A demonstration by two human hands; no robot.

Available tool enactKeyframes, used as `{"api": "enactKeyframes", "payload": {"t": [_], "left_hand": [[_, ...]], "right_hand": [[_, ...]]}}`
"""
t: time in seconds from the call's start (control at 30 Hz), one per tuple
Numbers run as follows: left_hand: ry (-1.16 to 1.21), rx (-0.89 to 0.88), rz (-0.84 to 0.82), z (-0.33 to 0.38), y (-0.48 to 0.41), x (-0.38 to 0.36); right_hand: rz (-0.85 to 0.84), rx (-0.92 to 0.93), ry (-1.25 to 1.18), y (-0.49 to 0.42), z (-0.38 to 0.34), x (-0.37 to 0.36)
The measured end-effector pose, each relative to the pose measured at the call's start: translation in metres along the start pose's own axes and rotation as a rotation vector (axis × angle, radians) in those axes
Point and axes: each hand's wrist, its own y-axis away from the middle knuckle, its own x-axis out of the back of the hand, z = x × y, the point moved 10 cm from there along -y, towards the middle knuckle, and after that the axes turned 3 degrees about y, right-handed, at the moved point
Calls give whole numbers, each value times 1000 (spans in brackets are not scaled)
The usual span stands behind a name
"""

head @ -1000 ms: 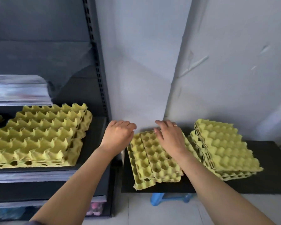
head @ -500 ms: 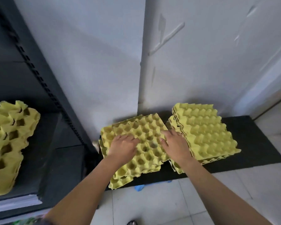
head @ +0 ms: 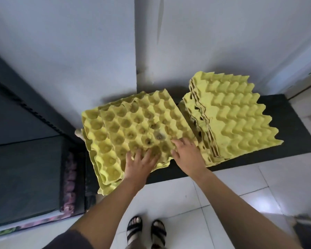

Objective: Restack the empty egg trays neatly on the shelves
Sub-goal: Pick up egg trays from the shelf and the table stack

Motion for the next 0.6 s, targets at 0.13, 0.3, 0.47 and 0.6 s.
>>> {"api": "enactKeyframes", "payload": {"t": [0.13,0.3,0.47,0.6], "left_hand": [[14,-25,48,-5,-1,5],[138,-47,96,-22,13,49],[244,-56,65,-48,20,87],[210,-47,144,-62,37,114]], "right_hand": [[-8,9,78,1,4,-15],[54,112,358,1,-10,7],[173,131,423,-7,-34,54],[263,172,391,0,-50,88]]}}
